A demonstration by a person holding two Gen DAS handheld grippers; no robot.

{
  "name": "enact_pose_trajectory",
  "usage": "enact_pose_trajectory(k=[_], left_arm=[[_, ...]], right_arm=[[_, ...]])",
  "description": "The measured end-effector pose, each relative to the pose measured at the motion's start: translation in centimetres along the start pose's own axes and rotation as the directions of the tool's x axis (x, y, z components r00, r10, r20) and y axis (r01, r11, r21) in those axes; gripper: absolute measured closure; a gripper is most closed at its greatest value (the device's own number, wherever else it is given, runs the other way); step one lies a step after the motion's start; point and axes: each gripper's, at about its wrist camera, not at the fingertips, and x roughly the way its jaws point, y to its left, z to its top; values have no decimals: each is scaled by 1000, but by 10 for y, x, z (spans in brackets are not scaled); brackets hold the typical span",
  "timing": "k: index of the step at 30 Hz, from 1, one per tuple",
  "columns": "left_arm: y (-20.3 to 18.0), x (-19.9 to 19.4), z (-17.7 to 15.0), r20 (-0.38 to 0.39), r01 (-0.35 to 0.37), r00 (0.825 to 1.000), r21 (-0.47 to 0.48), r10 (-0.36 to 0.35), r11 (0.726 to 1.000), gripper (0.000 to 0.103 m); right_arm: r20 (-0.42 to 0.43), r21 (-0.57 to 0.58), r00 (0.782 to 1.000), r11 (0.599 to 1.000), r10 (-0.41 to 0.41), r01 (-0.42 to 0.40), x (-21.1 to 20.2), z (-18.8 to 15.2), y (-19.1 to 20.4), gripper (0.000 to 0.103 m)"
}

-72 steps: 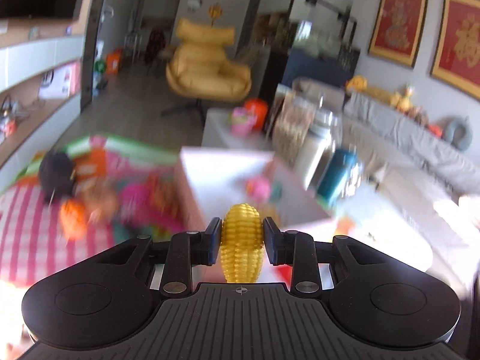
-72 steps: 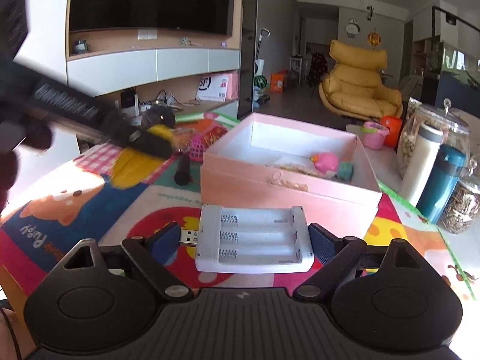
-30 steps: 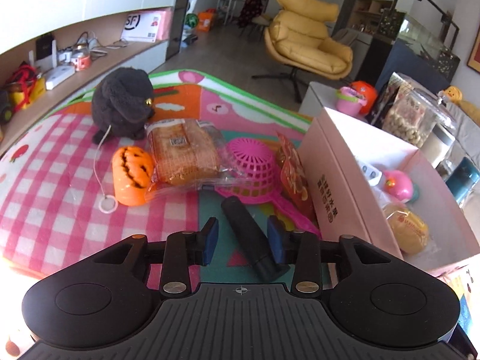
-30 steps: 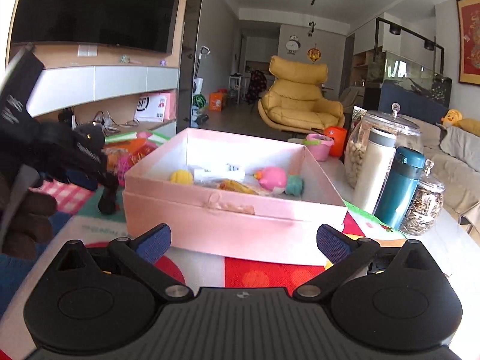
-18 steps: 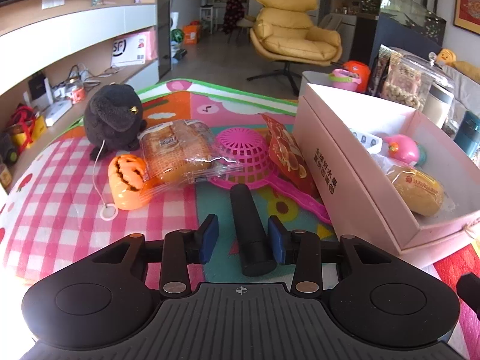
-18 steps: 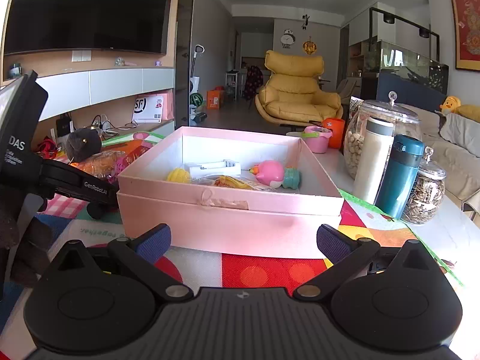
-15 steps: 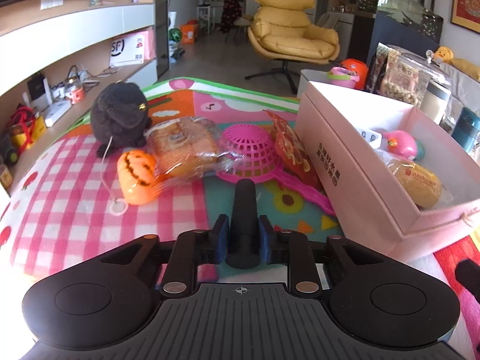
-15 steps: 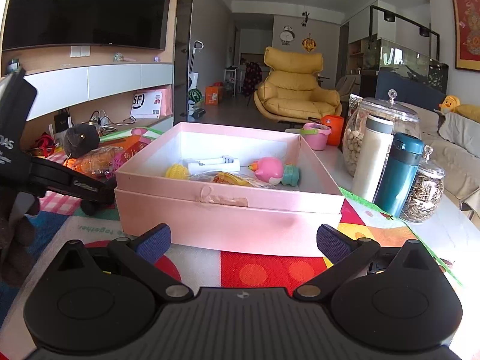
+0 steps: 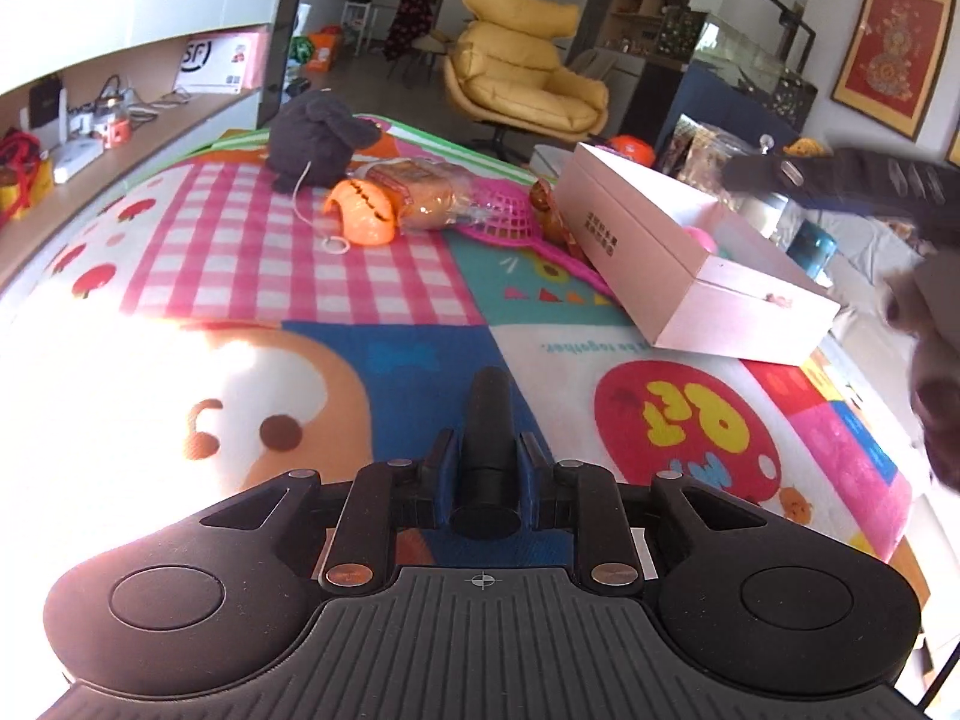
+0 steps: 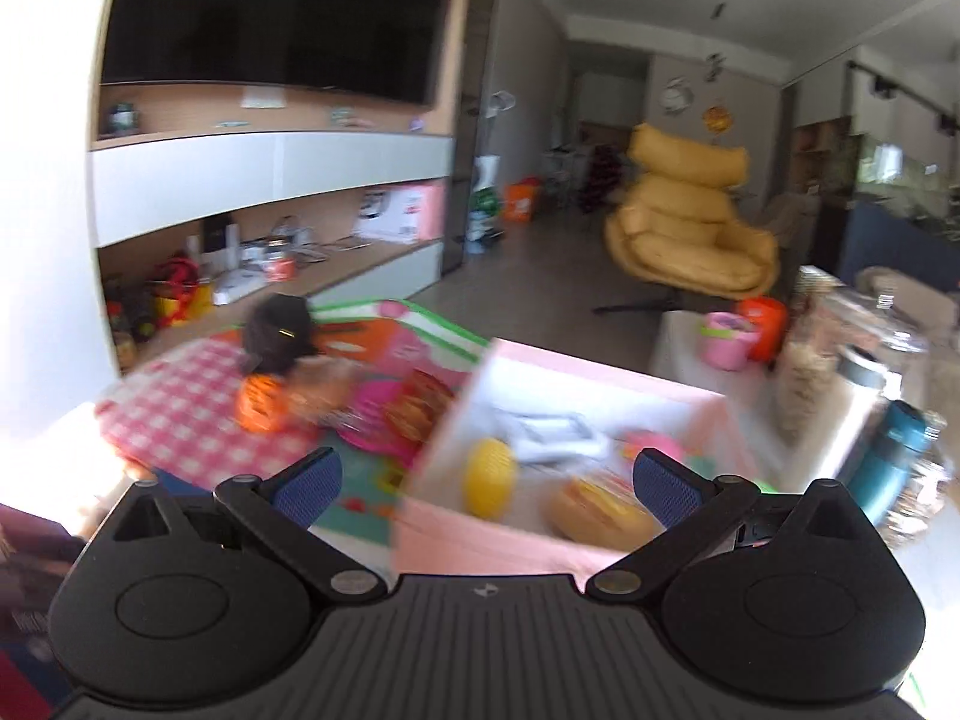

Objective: Organize objects
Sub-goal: 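Grasp the black plush cat with the right gripper while the left gripper carries the cylinder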

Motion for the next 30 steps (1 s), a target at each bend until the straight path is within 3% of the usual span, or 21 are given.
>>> enact_pose_trajectory(k=[4,9,11,16,20,22,23,26,30], left_arm=[[7,-2,-3,19,34,999,-35,-33,999,78],[15,-1,-2,20,76,997,-56,-75,996,78],[20,-2,-4,26,99,995,-75,-97,992,78],[27,-1,-5,34,132,991,-117,-129,984,78],[29,-2,-7,44,138,990,-119,-133,983,78],[29,-2,-8,47,141,990,-122,-136,983,78],[29,-2,-8,47,139,990,-120,-134,983,78],[25,-3,-8,47,124,992,-102,-119,987,78],[22,-3,-8,47,106,994,-86,-102,991,78]], right_arm=[[-107,18,989,995,104,-103,52,44,28,0],[-204,-204,975,970,88,-130,132,83,94,0],[-250,-240,962,956,106,-167,163,96,116,0],[-308,-166,947,975,91,-148,245,119,145,0],[-427,-26,901,995,76,-96,298,113,138,2],[-462,17,879,992,117,-123,304,102,133,32],[-465,41,873,989,147,-144,300,100,131,40],[-425,29,886,981,184,-189,264,101,128,41],[-315,-65,913,954,260,-294,172,98,112,41]])
